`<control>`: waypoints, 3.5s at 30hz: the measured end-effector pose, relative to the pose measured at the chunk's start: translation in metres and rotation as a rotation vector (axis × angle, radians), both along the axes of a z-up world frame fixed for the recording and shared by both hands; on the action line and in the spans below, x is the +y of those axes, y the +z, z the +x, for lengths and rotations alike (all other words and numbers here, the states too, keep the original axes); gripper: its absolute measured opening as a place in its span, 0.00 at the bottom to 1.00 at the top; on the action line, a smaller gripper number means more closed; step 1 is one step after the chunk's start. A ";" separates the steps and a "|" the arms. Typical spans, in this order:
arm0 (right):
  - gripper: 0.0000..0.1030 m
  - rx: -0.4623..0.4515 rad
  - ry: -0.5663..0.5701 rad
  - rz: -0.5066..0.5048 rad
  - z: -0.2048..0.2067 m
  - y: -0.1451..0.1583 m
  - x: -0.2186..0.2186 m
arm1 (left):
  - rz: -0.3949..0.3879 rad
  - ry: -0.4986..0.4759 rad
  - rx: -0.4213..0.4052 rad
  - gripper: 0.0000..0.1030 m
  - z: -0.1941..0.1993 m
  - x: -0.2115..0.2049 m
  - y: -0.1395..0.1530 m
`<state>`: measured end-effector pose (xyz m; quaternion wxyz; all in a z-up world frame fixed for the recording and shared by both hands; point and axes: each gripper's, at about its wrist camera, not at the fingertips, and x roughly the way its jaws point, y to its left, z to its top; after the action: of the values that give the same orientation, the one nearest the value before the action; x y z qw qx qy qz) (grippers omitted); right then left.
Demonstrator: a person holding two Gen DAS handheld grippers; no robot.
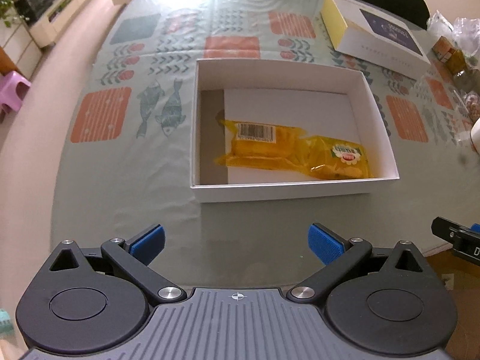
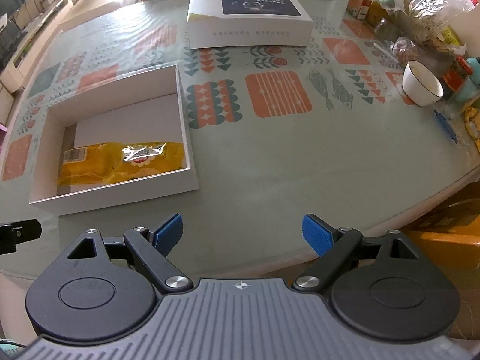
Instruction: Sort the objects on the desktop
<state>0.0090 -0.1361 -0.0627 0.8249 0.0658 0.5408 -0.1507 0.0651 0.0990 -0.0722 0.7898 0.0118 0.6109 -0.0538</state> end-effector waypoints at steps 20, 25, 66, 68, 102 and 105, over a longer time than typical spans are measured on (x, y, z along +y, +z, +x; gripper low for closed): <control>1.00 0.011 -0.048 -0.085 0.079 -0.003 0.003 | -0.047 -0.144 0.007 1.00 0.088 -0.022 -0.001; 1.00 0.012 -0.059 -0.108 0.100 -0.003 0.005 | -0.044 -0.190 0.029 1.00 0.109 -0.034 -0.006; 1.00 -0.036 0.092 -0.143 0.273 -0.025 -0.197 | -0.069 -0.098 0.001 1.00 0.277 -0.228 -0.025; 1.00 -0.037 0.109 -0.154 0.283 -0.025 -0.202 | -0.073 -0.093 -0.003 1.00 0.286 -0.232 -0.026; 1.00 -0.134 0.205 0.389 0.416 -0.063 -0.357 | -0.152 -0.105 0.040 1.00 0.377 -0.245 -0.074; 1.00 -0.106 0.210 0.379 0.426 -0.068 -0.362 | -0.174 -0.104 0.049 1.00 0.383 -0.243 -0.078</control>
<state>0.4350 -0.4977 -0.1307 0.8363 0.1707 0.5191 0.0440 0.4484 -0.1443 -0.1503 0.7687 -0.0262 0.6217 -0.1478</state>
